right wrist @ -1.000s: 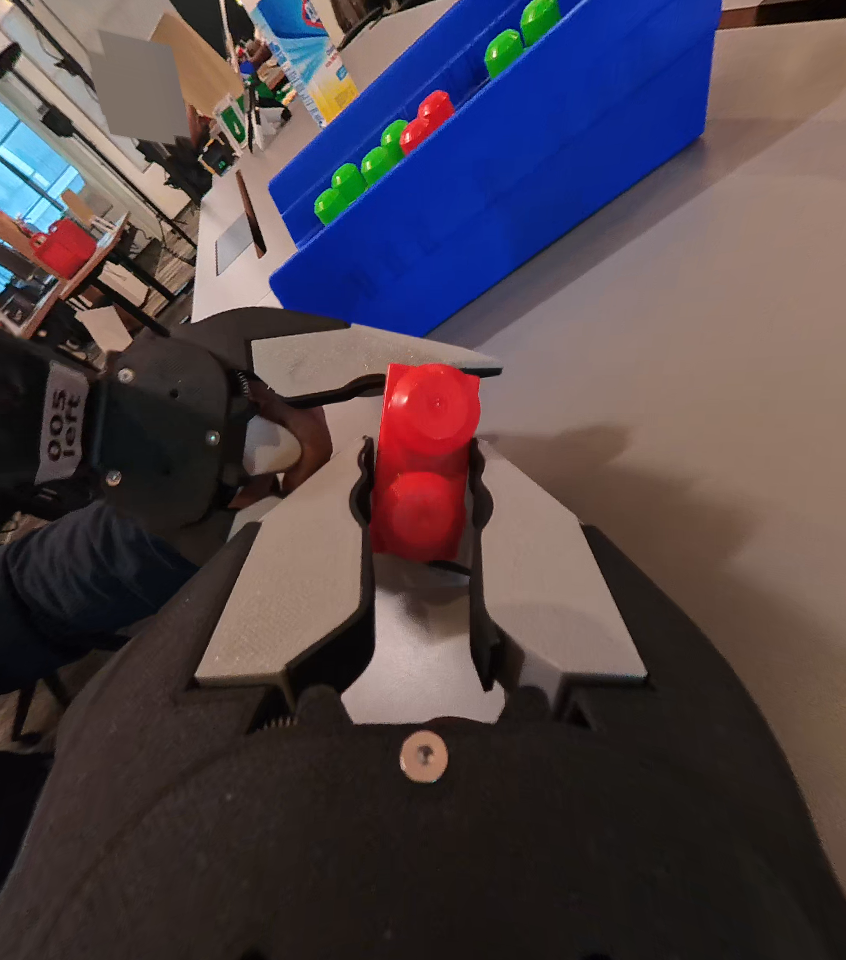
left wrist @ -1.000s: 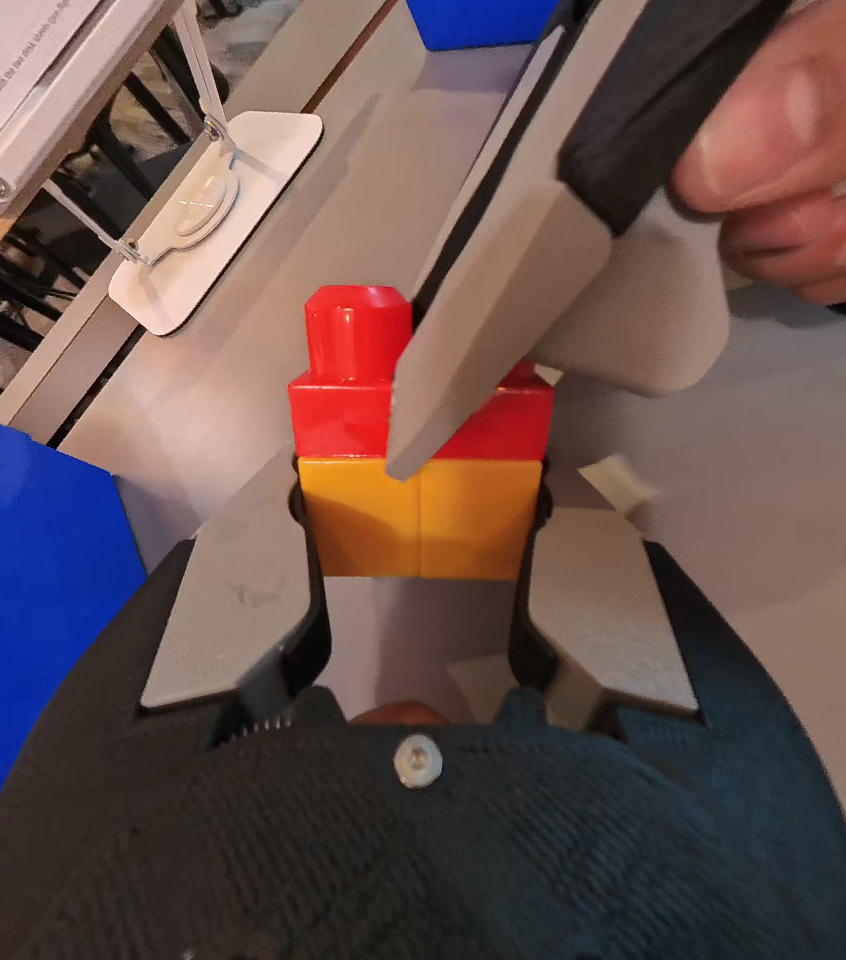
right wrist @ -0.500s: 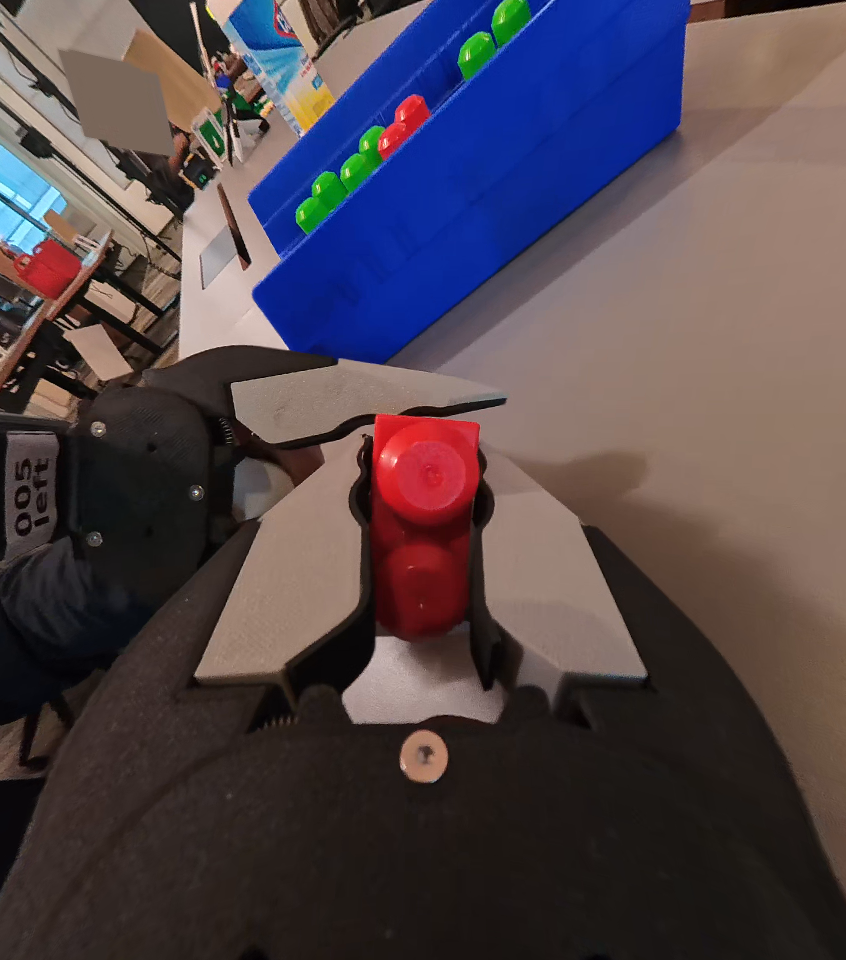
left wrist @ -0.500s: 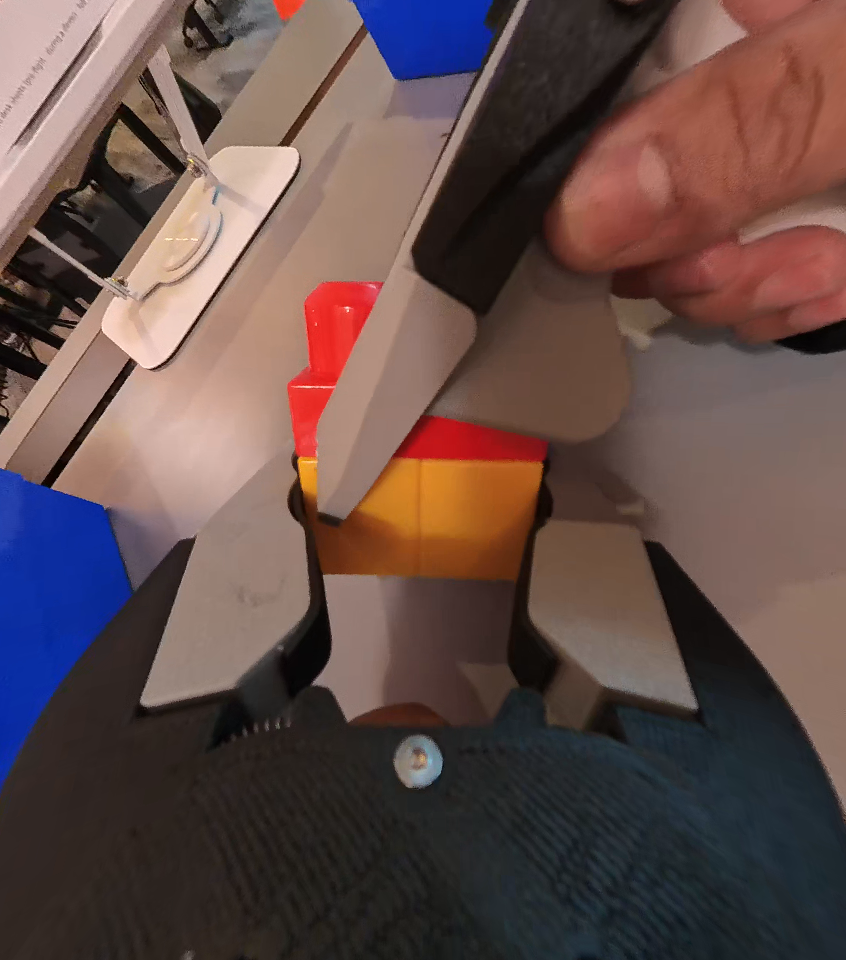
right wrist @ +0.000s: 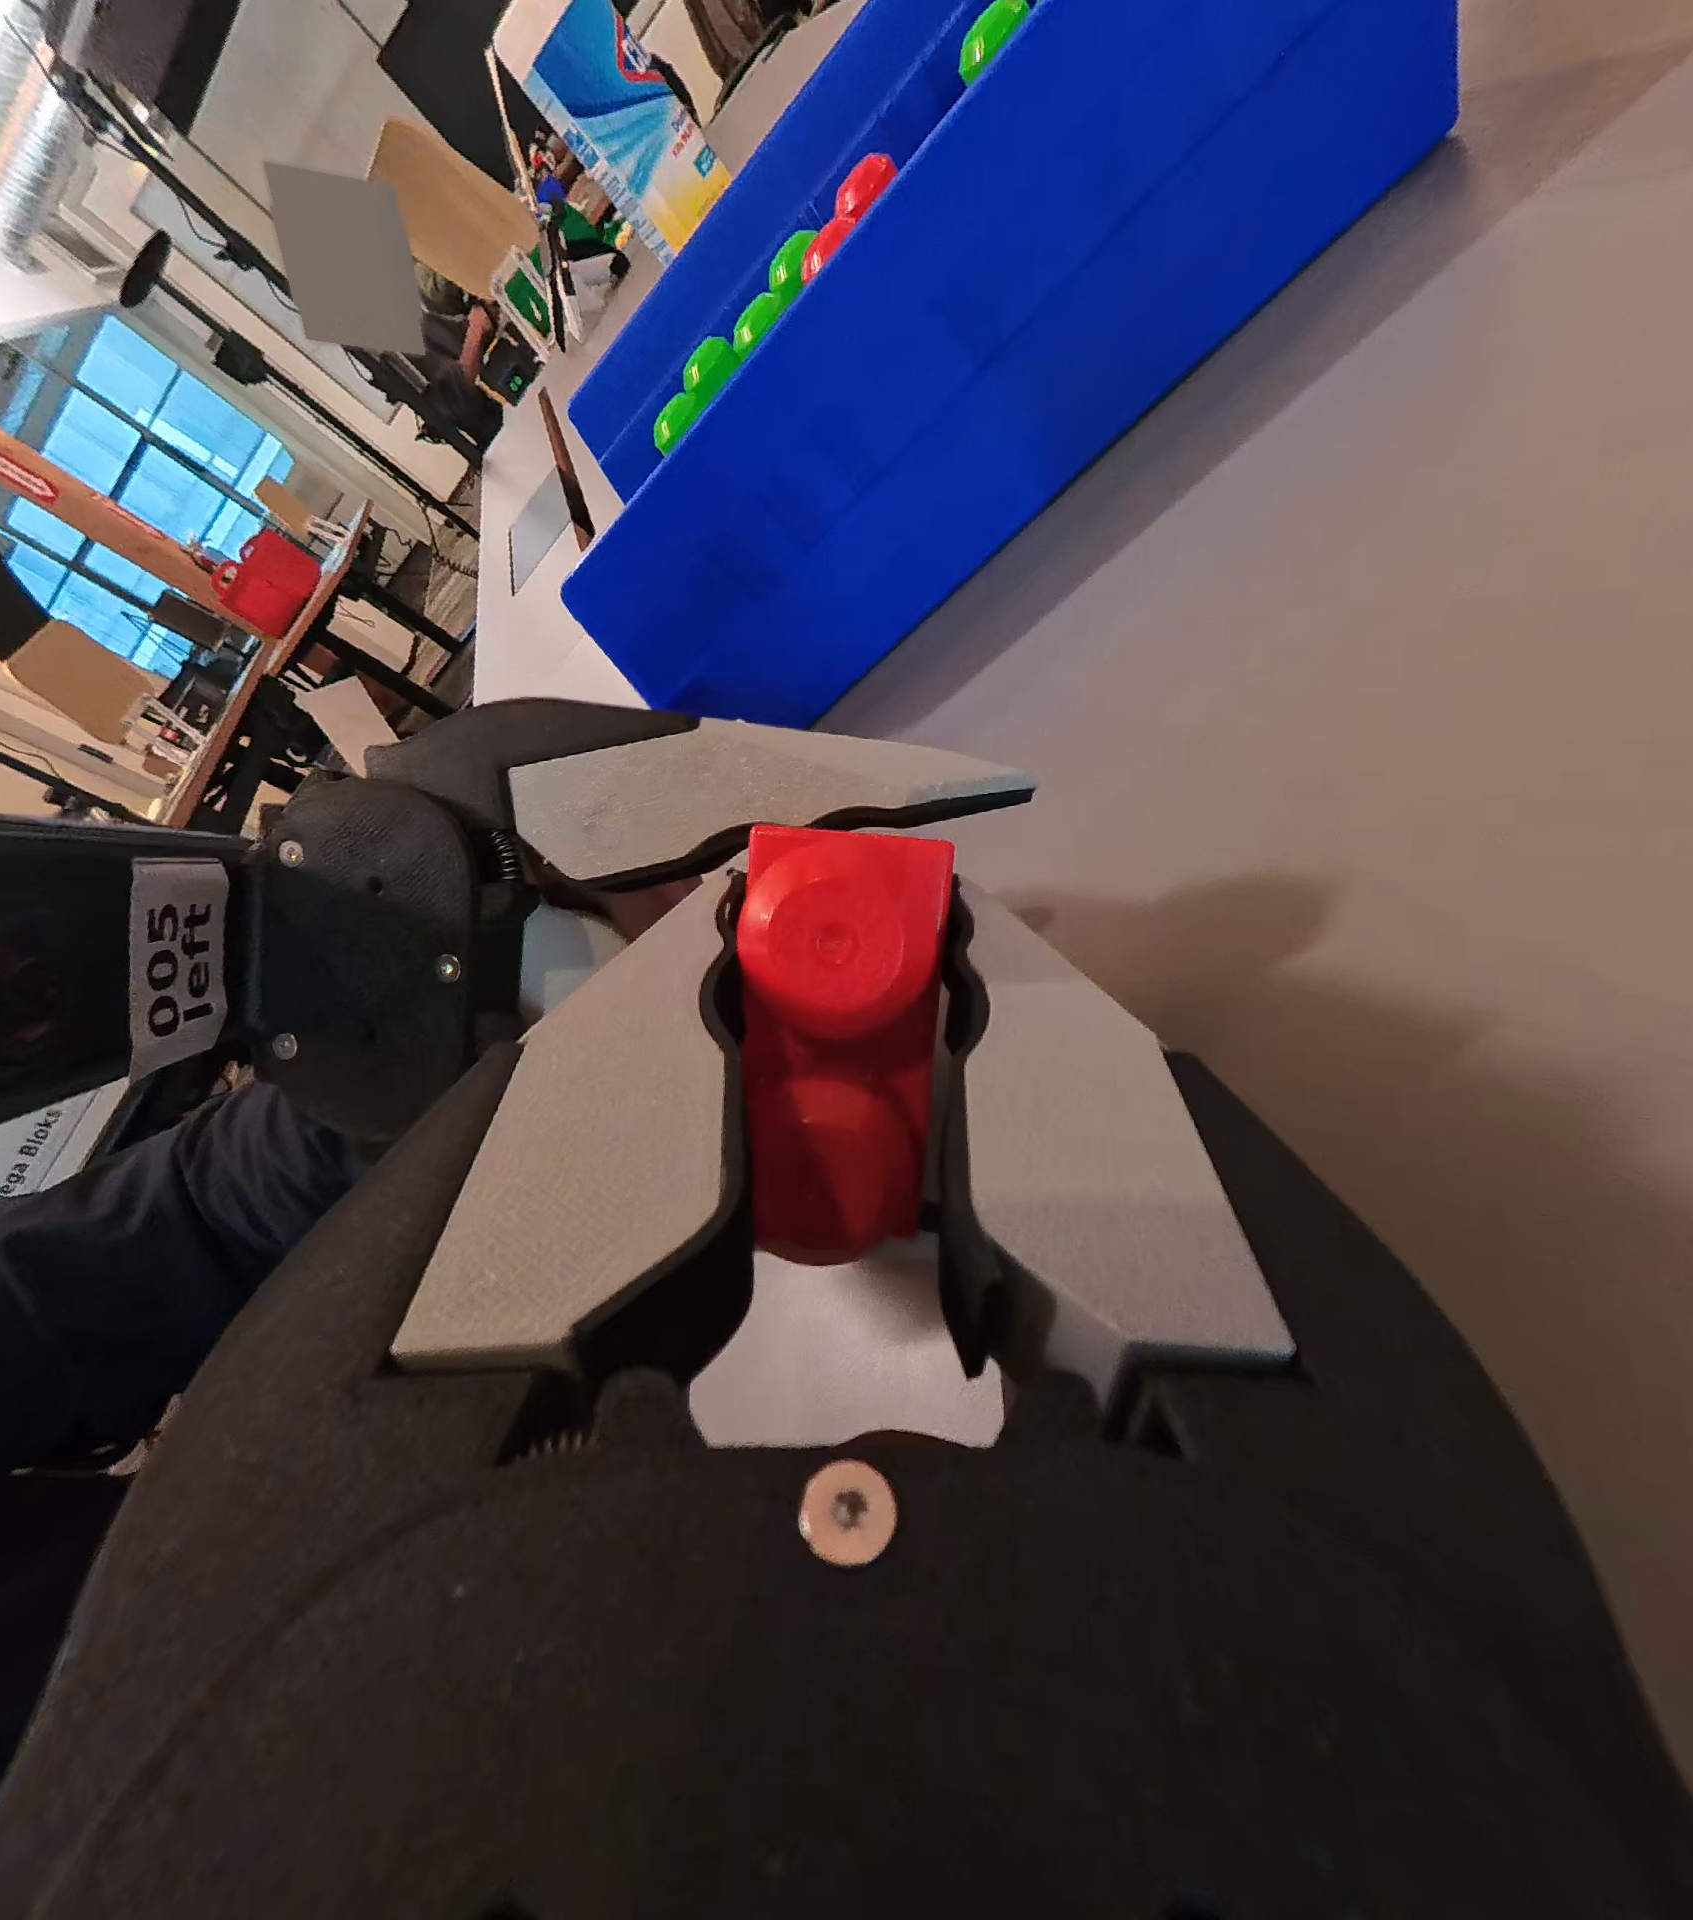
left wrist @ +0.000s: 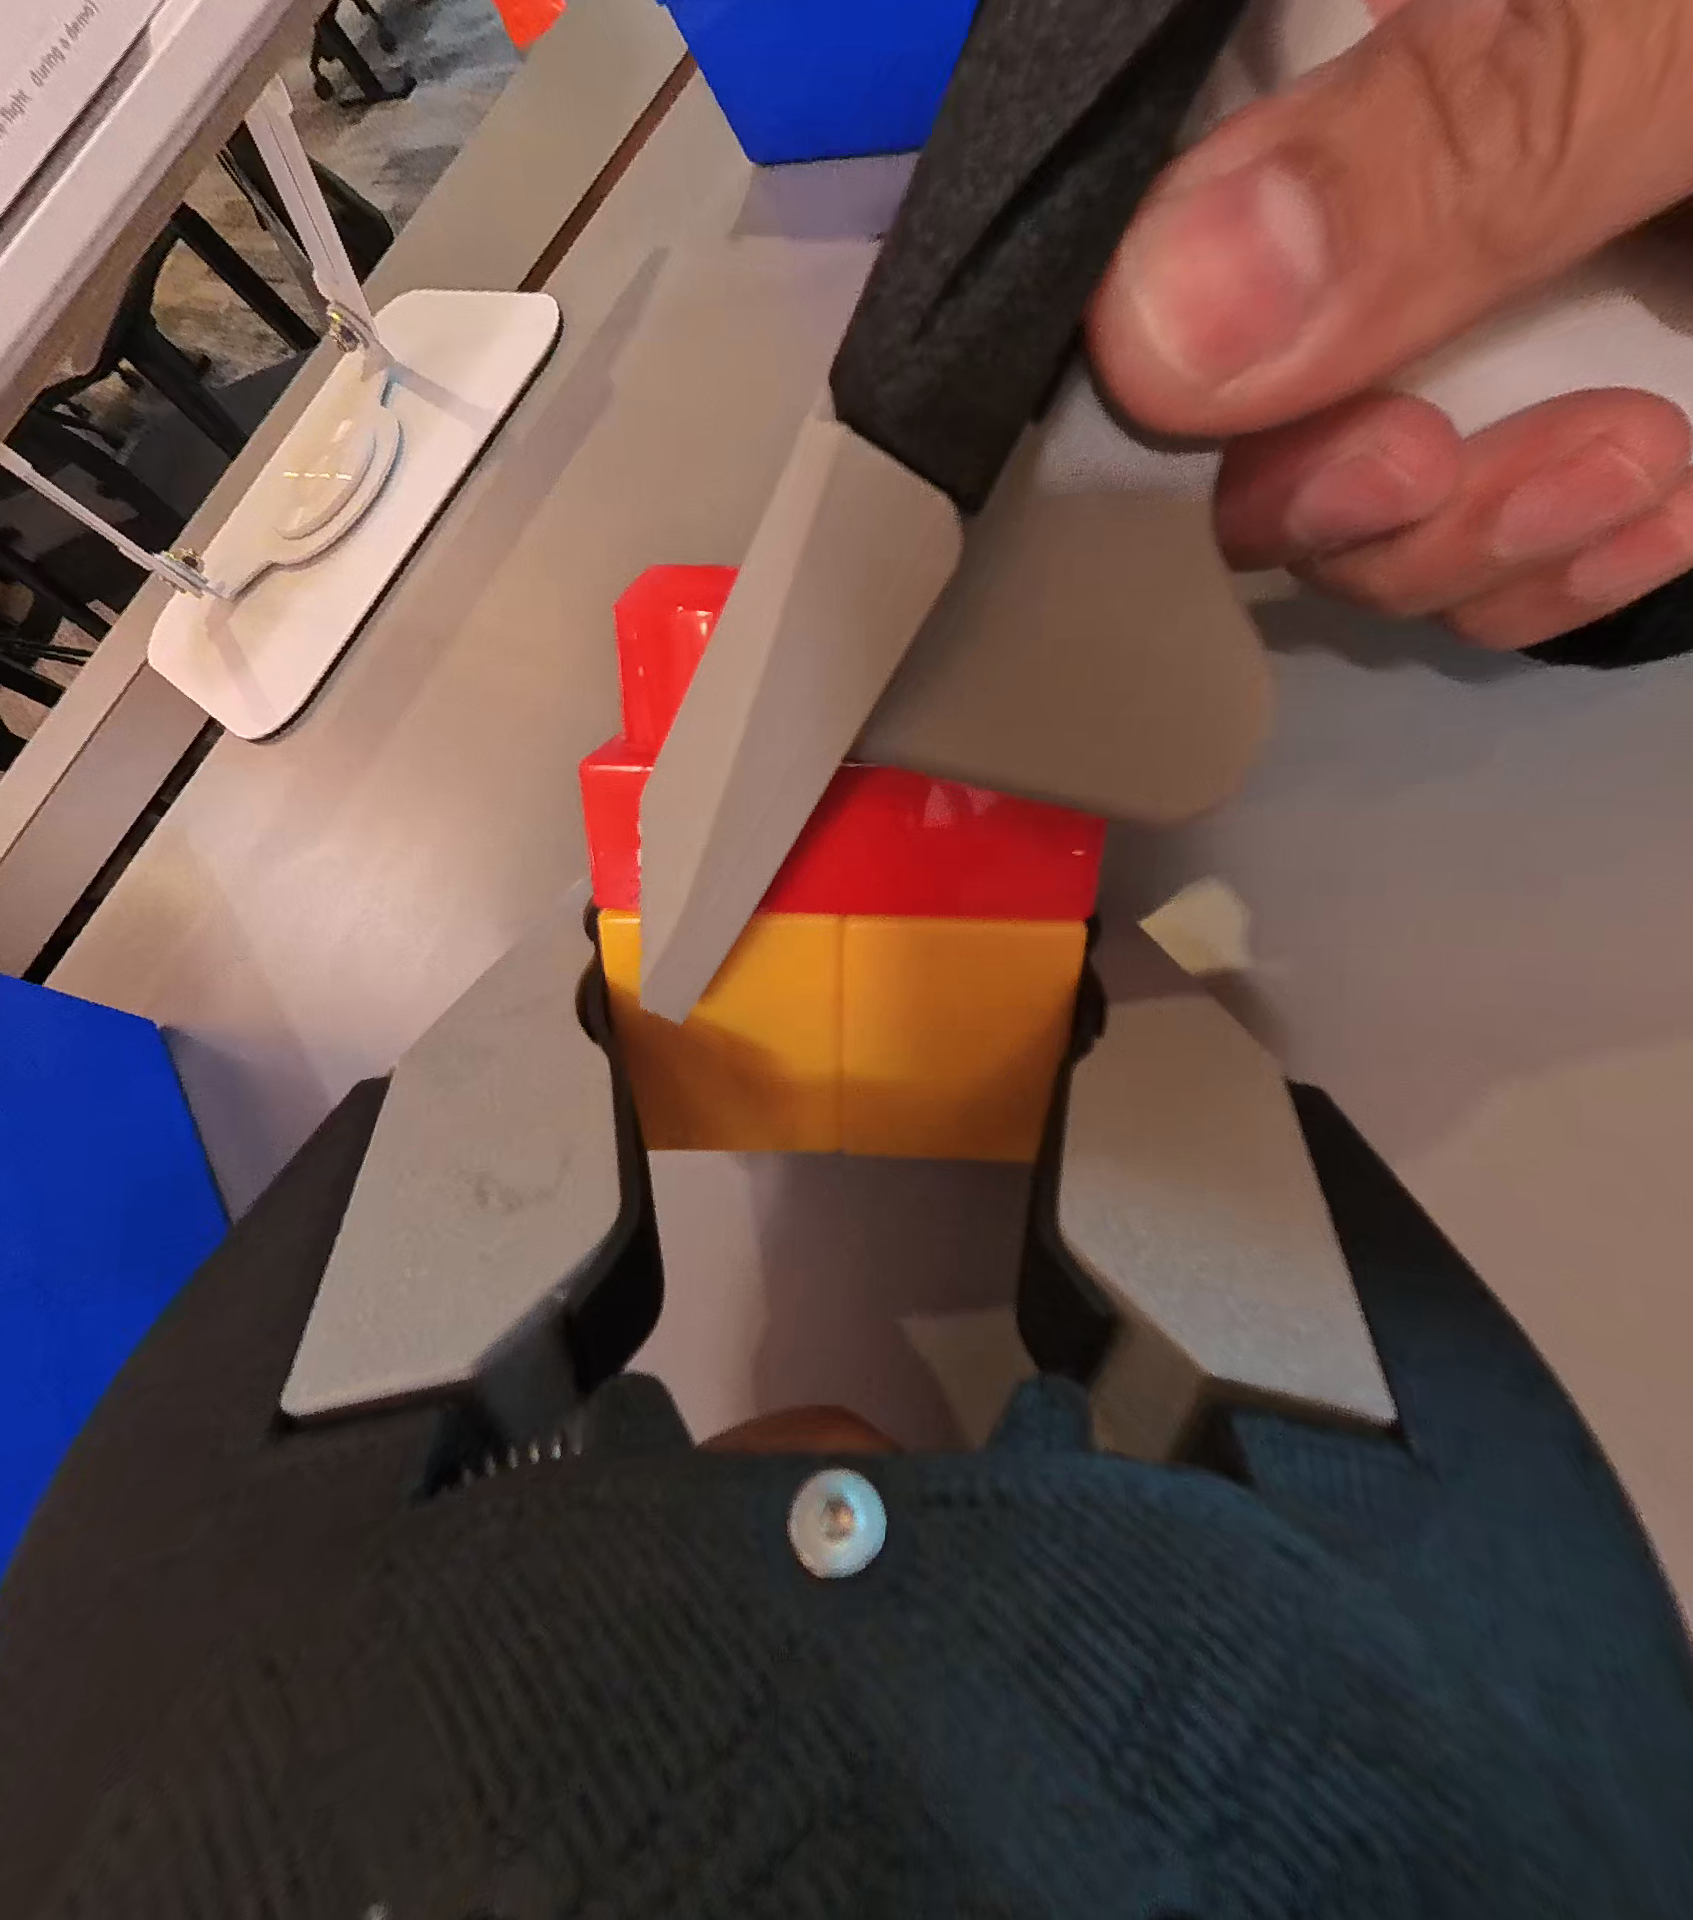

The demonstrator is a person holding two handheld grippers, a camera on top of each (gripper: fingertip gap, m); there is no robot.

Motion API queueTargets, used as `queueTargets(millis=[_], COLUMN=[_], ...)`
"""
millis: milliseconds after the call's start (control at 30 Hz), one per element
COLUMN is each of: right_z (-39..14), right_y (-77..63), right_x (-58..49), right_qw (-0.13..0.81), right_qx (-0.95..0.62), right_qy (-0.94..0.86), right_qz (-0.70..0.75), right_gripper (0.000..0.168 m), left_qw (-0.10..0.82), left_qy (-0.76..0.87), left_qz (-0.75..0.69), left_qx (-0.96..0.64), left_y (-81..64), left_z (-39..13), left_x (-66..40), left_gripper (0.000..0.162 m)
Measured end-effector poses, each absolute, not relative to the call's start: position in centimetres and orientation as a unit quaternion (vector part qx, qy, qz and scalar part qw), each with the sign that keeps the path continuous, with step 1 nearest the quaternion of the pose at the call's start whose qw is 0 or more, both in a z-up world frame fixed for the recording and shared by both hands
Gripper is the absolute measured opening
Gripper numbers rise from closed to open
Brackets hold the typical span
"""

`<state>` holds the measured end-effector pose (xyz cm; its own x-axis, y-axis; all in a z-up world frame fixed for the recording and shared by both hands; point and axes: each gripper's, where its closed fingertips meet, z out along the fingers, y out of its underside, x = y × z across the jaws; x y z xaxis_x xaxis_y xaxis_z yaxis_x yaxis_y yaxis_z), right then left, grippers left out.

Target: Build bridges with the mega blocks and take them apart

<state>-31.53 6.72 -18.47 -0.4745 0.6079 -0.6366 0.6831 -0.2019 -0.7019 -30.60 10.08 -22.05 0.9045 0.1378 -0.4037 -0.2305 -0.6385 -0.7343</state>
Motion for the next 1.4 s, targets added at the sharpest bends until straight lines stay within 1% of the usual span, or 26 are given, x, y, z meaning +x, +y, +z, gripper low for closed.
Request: queueTargets(millis=[133,567,800,967,1133,1333,1400], right_z=[-18.3,-18.5,-17.8,-17.5,-16.5,-16.5,-16.3], right_y=[6.8,6.5,6.2,6.4,6.5,6.4,6.3], right_x=[-31.1,-29.5,-29.6,-30.5,-31.3,-31.9,-31.9], right_qw=[0.037,0.104,0.11,0.06,0.022,-0.087,-0.11], right_qx=[0.504,0.471,0.466,0.481,0.491,0.482,0.474], right_qy=[0.642,0.66,0.648,0.642,0.613,0.651,0.657], right_qz=[-0.577,-0.575,-0.592,-0.594,-0.619,-0.58,-0.576], right_gripper=[0.035,0.035,0.034,0.034,0.033,0.034,0.034], left_qw=[0.426,0.444,0.454,0.443,0.465,0.455,0.457], left_qy=[0.038,0.1,0.097,0.066,0.026,0.008,0.005], left_qz=[0.227,0.217,0.233,0.253,0.234,0.236,0.238], left_qx=[-0.875,-0.864,-0.854,-0.858,-0.853,-0.859,-0.857], left_y=[10.1,10.0,9.9,9.9,10.1,9.9,9.8], left_z=[-21.8,-21.3,-20.6,-20.7,-20.0,-20.4,-20.3], left_x=[-30.3,-28.8,-29.0,-30.0,-30.4,-31.0,-31.0], left_gripper=[0.086,0.085,0.085,0.086,0.086,0.086,0.086])
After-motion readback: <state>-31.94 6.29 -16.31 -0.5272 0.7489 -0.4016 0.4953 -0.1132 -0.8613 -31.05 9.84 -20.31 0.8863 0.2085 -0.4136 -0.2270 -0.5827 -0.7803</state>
